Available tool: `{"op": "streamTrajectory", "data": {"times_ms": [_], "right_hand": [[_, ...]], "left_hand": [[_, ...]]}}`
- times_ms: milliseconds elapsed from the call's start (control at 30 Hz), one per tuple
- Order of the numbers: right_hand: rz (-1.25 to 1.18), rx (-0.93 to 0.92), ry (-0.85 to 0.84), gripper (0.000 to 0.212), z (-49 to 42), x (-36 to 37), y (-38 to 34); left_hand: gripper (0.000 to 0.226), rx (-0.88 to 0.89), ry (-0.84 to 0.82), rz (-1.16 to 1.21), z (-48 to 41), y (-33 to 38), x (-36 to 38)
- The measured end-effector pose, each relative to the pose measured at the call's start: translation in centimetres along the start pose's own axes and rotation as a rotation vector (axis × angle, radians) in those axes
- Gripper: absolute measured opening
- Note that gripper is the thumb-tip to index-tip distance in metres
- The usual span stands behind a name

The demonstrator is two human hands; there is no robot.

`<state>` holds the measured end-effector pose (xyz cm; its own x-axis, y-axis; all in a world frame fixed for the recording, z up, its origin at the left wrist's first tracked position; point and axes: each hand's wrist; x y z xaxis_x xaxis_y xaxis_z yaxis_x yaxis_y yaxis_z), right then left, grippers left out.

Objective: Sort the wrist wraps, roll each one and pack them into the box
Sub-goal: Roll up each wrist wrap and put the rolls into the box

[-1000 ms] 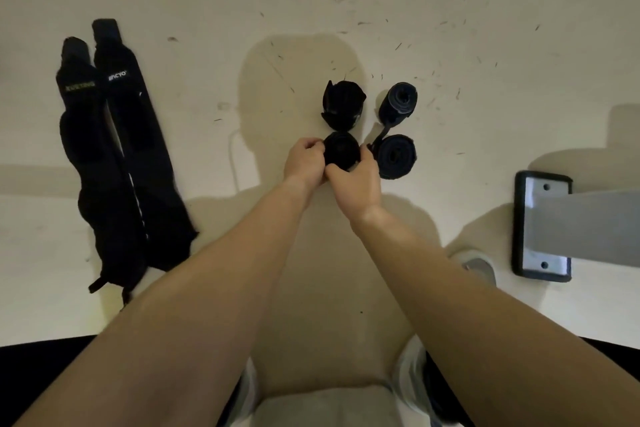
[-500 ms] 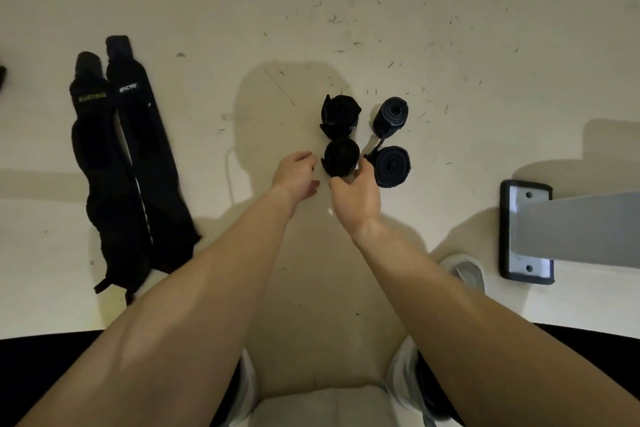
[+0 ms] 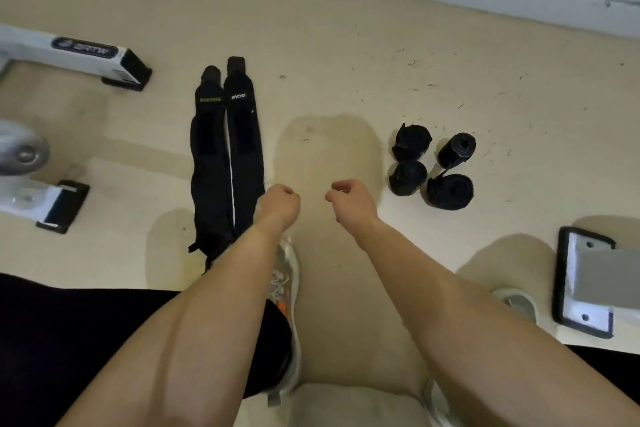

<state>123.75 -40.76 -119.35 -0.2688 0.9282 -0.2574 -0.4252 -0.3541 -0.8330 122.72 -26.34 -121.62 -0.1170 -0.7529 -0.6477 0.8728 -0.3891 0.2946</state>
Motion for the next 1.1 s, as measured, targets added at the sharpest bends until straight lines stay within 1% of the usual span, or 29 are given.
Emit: {"op": "streamTrajectory", "data": {"times_ms": [67,200,367,467,567,633,700,800,833,900,1000,1100], "right_hand": [[-0.001,0.002,-0.056,0.037,-0.7,2.3,-0.2],[-0.006,0.012,-0.167,0.043,-2.8,7.0,0.6],[0.014,0.051,-0.275,0.051,-5.1,11.0,1.9],[0.033,0.095,-0.291,0.054,-6.1,12.2,2.3],[0.037,0.127,-0.298,0.056,-6.9,13.5,2.8],[0.044,0.130,-0.289,0.050,-7.1,14.2,3.0],[0.067,0.132,-0.281,0.047,-7.3,14.6,3.1],[0.079,0.130,-0.278,0.043,-7.3,15.0,3.5],[0.073,0.131,-0.281,0.039,-7.2,15.1,3.6],[0.044,0.141,-0.288,0.026,-7.2,15.0,4.1],[-0.049,0.170,-0.269,0.025,-7.2,13.8,4.1],[-0.081,0.122,-0.227,0.024,-6.7,11.3,3.1]], "left_hand": [[0.037,-0.069,0.069,0.040,-1.1,-1.4,-1.6],[0.042,-0.216,0.122,0.109,-3.8,-4.0,-3.8],[0.054,-0.342,0.086,0.140,-6.6,-5.4,-3.3],[0.064,-0.433,0.065,0.120,-7.5,-5.4,-2.4],[0.070,-0.486,0.105,0.110,-8.3,-5.3,-1.8],[0.070,-0.496,0.116,0.120,-8.8,-5.5,-1.6],[0.066,-0.501,0.117,0.151,-9.3,-5.8,-1.7],[0.043,-0.479,0.123,0.191,-9.5,-6.2,-2.0],[0.038,-0.459,0.131,0.193,-9.4,-6.2,-2.1],[0.035,-0.396,0.139,0.186,-9.0,-5.9,-2.2],[0.031,-0.305,0.114,0.216,-8.0,-4.8,-2.5],[0.034,-0.245,0.061,0.298,-6.7,-3.7,-3.2]]}}
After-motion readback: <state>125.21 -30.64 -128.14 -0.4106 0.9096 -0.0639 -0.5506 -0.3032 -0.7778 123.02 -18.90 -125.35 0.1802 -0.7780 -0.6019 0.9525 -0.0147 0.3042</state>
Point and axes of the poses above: each hand's wrist, its own z-axis away from the middle knuckle, its own x-axis out of the palm, y = z × x, and after that the axes turned 13 degrees about -x, right-handed
